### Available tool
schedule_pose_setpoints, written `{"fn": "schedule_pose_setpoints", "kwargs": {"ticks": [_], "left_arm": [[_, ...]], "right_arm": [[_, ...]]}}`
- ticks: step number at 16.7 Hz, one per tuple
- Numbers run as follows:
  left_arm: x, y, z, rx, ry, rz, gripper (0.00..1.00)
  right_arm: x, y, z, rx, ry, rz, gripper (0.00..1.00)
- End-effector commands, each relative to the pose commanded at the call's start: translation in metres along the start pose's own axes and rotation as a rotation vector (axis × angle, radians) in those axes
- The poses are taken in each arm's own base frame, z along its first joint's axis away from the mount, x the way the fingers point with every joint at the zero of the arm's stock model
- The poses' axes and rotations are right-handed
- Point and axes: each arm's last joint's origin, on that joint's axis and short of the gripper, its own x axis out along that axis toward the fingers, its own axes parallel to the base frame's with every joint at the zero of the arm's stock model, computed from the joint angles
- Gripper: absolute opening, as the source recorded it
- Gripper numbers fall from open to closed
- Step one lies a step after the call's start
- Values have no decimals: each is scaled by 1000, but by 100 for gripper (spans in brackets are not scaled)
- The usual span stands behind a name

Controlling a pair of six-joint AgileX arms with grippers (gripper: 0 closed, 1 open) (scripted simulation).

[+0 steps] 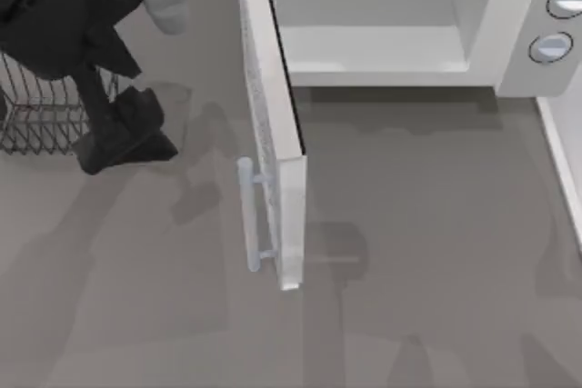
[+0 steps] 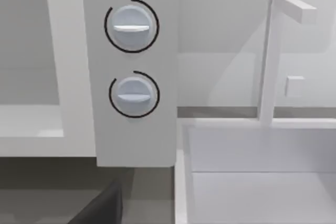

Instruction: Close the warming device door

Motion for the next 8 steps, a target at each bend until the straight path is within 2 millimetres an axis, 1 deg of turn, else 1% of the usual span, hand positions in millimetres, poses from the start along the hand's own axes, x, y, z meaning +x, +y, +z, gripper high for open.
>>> {"fn": "schedule_pose_setpoints", "kwargs": {"ticks": [2,4,6,8], "left_arm": [[-4,11,22,66,-5,-54,100],[-8,18,40,125,-24,-86,100],[-13,23,53,173,-47,-103,100],[-16,25,60,204,-65,-110,100]], "right_arm": [[0,0,0,0,0,0,100],[0,0,0,0,0,0,100],[0,0,0,0,0,0,100],[0,0,0,0,0,0,100]]}}
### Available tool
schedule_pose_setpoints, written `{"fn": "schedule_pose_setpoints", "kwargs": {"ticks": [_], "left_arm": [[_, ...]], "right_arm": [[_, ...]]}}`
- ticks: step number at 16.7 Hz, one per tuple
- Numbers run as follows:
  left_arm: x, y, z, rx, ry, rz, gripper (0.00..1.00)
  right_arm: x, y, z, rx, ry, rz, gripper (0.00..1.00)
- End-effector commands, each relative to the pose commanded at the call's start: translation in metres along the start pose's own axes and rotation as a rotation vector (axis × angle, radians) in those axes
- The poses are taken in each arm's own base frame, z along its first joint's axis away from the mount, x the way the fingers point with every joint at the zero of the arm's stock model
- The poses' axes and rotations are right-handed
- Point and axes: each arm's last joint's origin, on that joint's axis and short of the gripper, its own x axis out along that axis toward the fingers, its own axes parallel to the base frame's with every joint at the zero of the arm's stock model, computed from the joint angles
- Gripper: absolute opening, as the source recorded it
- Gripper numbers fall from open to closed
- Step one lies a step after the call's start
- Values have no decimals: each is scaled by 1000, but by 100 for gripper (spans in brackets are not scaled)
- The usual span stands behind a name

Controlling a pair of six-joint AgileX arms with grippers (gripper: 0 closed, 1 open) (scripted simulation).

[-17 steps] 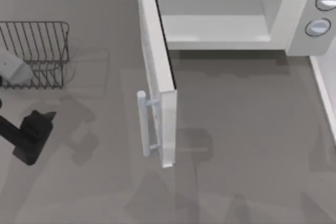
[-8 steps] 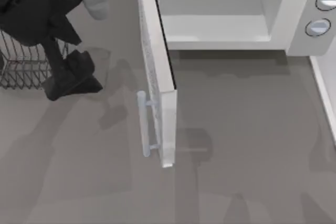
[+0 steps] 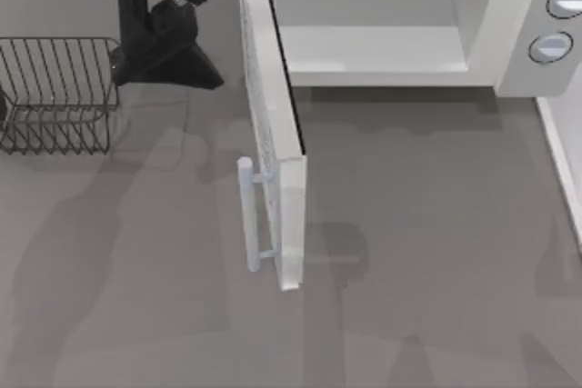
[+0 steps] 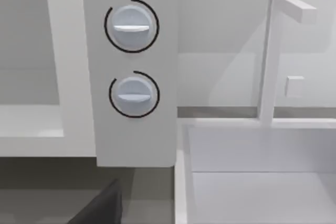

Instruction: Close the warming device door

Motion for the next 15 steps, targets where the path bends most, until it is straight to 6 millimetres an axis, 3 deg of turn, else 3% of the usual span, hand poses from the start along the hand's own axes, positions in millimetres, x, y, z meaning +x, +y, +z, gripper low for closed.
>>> {"fn": "schedule_pose_setpoints", "kwargs": {"ticks": [8,15], "left_arm": [[2,1,2,9,-7,2,100],[64,3,3,13,-9,3,100]], "right_arm": [[0,0,0,0,0,0,100],[0,0,0,0,0,0,100]]}}
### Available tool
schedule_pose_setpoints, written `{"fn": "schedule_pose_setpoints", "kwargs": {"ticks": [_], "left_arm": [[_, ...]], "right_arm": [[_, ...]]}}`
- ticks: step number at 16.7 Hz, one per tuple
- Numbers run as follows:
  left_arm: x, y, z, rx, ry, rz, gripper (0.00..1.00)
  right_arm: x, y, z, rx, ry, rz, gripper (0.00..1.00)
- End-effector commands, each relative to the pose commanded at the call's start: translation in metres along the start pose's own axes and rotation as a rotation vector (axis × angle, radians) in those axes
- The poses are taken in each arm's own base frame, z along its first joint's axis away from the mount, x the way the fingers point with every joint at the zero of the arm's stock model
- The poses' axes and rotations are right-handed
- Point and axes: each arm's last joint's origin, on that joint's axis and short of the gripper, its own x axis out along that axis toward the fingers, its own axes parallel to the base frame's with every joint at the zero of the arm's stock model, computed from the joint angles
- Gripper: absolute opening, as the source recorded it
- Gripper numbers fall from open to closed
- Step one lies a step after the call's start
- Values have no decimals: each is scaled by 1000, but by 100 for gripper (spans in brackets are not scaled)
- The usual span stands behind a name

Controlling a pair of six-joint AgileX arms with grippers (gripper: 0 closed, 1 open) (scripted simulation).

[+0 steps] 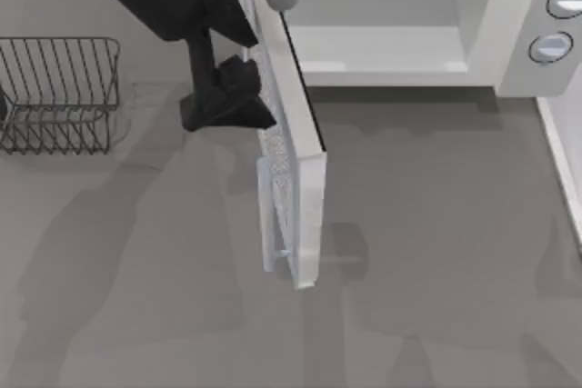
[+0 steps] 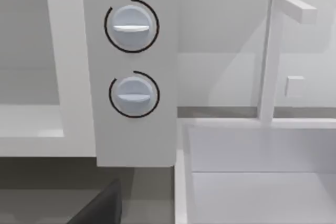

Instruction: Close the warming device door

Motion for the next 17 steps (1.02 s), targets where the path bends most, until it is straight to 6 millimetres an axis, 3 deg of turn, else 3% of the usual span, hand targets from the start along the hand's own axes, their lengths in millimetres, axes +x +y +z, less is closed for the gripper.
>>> {"fn": "schedule_pose_setpoints", "kwargs": {"ticks": [2,6,17], "left_arm": [[12,-2,-1,-2,2,-3,100],[14,-2,-1,-2,3,-3,100],[14,-2,-1,-2,3,-3,17]], "right_arm": [[0,0,0,0,0,0,100],[0,0,0,0,0,0,100],[0,0,0,0,0,0,100]]}}
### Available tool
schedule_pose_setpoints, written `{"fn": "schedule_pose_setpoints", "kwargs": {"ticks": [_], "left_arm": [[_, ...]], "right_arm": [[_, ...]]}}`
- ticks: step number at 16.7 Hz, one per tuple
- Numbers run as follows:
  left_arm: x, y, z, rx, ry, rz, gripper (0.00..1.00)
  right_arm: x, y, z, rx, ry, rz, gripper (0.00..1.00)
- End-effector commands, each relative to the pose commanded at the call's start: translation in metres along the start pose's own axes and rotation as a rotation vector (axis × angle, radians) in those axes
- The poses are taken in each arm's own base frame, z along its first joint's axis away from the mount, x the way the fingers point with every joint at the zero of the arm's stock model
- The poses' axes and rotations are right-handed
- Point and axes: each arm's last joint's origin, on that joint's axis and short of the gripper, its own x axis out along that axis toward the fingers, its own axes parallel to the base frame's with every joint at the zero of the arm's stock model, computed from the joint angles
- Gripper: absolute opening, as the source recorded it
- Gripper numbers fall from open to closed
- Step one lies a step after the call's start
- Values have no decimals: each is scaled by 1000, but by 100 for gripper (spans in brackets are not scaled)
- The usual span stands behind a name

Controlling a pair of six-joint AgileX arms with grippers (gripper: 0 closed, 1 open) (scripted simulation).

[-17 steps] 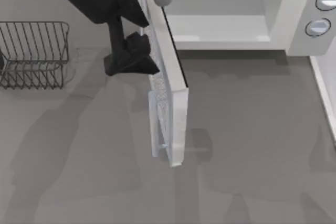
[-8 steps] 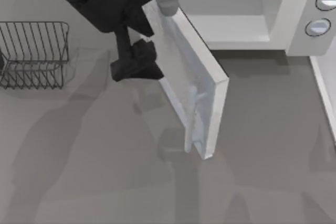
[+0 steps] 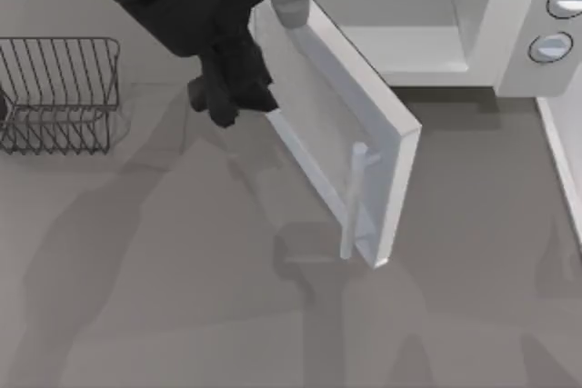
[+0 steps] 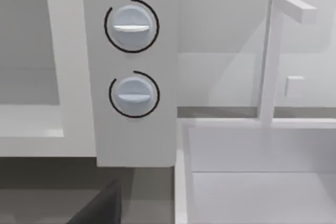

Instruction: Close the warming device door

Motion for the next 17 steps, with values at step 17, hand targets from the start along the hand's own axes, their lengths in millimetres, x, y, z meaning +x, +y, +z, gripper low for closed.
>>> {"fn": "schedule_pose_setpoints", "kwargs": {"ticks": [17], "left_arm": [[10,-3,16,-2,0,1,0]], "right_arm": [[0,0,0,0,0,0,100]]}}
